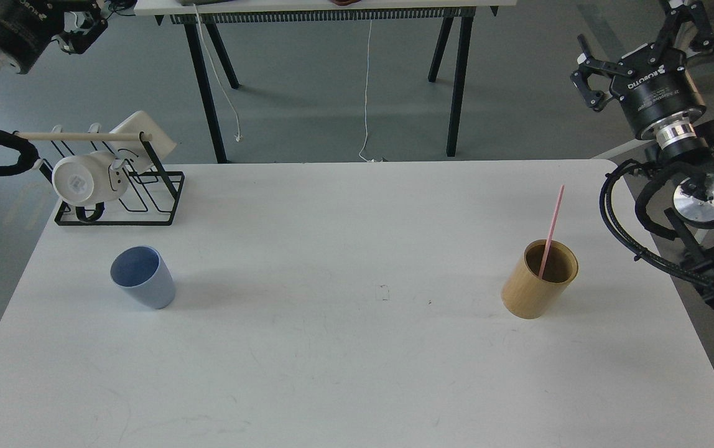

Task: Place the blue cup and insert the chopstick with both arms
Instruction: 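Lower the left gripper toward the light blue cup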

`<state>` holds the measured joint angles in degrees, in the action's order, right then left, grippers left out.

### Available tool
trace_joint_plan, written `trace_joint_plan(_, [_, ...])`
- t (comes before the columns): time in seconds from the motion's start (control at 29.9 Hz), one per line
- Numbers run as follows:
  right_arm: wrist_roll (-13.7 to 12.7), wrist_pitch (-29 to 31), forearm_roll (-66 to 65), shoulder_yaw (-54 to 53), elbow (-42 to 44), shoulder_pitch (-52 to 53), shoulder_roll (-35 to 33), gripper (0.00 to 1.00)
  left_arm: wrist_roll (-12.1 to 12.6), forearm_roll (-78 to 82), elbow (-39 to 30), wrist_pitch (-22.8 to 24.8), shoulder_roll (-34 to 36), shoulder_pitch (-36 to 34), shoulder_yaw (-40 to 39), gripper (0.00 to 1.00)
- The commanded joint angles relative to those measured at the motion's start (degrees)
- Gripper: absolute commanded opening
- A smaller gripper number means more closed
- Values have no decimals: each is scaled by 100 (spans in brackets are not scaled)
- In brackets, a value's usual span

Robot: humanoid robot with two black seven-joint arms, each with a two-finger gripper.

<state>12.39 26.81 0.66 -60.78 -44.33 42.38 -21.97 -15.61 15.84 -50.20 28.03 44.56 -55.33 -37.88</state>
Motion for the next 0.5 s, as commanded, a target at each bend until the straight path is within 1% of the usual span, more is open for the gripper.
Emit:
trace_joint_plan(0.0, [0, 0, -4, 5, -93, -2, -44, 99, -4, 1111, -1137, -3, 666, 92, 43, 91])
trace_joint_plan(0.03, [0, 0, -13, 5, -137, -2, -105, 99, -4, 1497, -1506, -3, 929, 145, 61, 91])
trace_joint_plan(0.1, [0, 9, -22, 40, -217, -20, -202, 99, -4, 2156, -2026, -3, 1377, 285, 114, 91])
trace_joint_plan(0.2, [0, 9, -39, 92, -226, -55, -246, 99, -4, 2957, -2511, -3, 1774, 488, 184, 91])
trace_joint_plan(0.4, [0, 9, -39, 101, -226, -81, -273, 99, -39, 4698, -2661, -3, 2267, 743, 430, 91])
trace_joint_plan(0.47, [0, 9, -48, 101, -217, -81, -273, 99, -135, 4971, -2661, -3, 2434, 813, 588, 91])
